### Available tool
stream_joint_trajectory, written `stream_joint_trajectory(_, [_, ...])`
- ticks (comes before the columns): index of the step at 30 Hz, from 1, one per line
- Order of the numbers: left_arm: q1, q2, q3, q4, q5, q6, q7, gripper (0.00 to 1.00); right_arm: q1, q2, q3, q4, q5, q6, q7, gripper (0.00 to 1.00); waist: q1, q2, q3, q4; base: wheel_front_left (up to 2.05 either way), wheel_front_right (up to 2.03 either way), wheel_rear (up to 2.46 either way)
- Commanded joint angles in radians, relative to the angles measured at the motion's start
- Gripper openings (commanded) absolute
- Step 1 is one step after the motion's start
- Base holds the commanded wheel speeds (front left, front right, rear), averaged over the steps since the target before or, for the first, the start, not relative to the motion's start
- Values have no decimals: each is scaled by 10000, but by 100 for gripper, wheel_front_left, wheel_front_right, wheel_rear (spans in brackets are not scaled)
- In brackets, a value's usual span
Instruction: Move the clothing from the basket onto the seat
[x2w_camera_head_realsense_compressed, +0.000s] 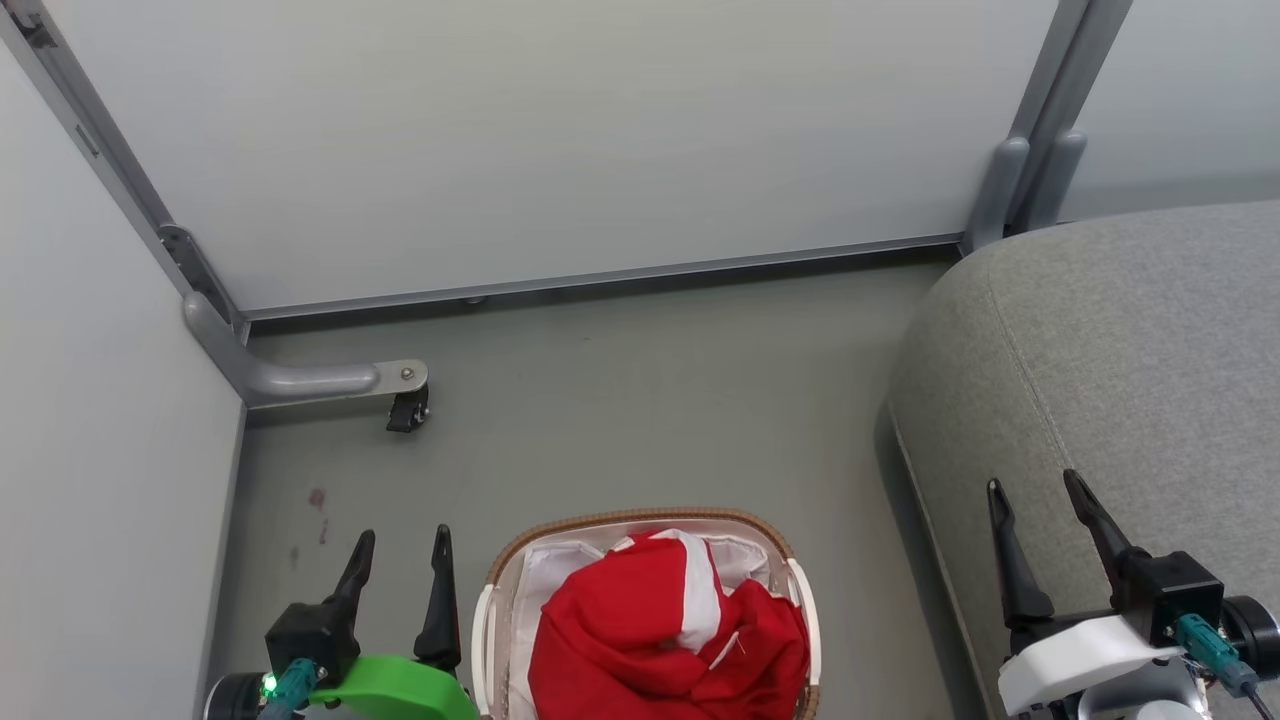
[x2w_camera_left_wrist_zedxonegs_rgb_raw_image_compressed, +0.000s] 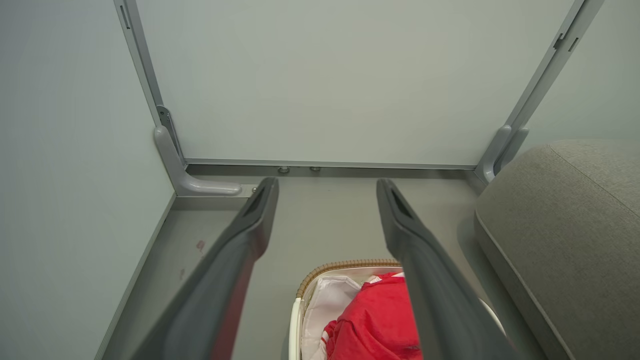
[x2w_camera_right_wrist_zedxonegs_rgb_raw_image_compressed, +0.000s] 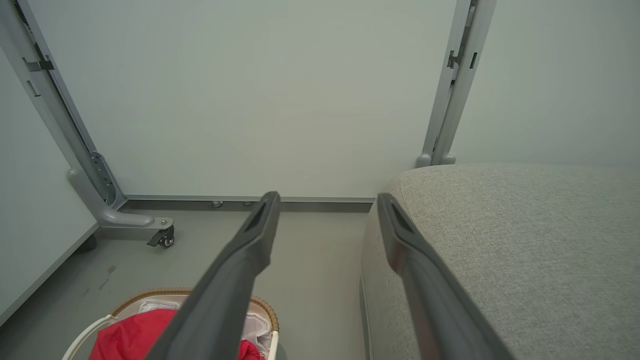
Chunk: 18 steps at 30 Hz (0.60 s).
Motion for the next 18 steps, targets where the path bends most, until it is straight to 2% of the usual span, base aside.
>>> stream_joint_trajectory(1, [-213, 63, 2, 30, 38, -41, -11, 100, -128, -57, 34, -64, 33, 4, -53, 100, 0, 0, 180, -72, 0, 0, 0])
stream_joint_trajectory(9, [-1028, 60, -31, 861, 414, -178, -11, 100, -708, -55, 314, -188, 127, 2, -53, 100, 0, 0, 1213, -528, 0, 0, 0])
stream_joint_trajectory(11, [-1334, 61, -24, 1257, 236, -216, -9, 100, -897, -55, 395, -207, 148, 2, -53, 100, 0, 0, 1553, -671, 0, 0, 0])
stream_joint_trajectory(18, [-2696, 60, -444, 3027, 633, -357, -10, 100, -1755, -51, 810, -315, 344, 2, -51, 100, 0, 0, 2990, -1298, 0, 0, 0])
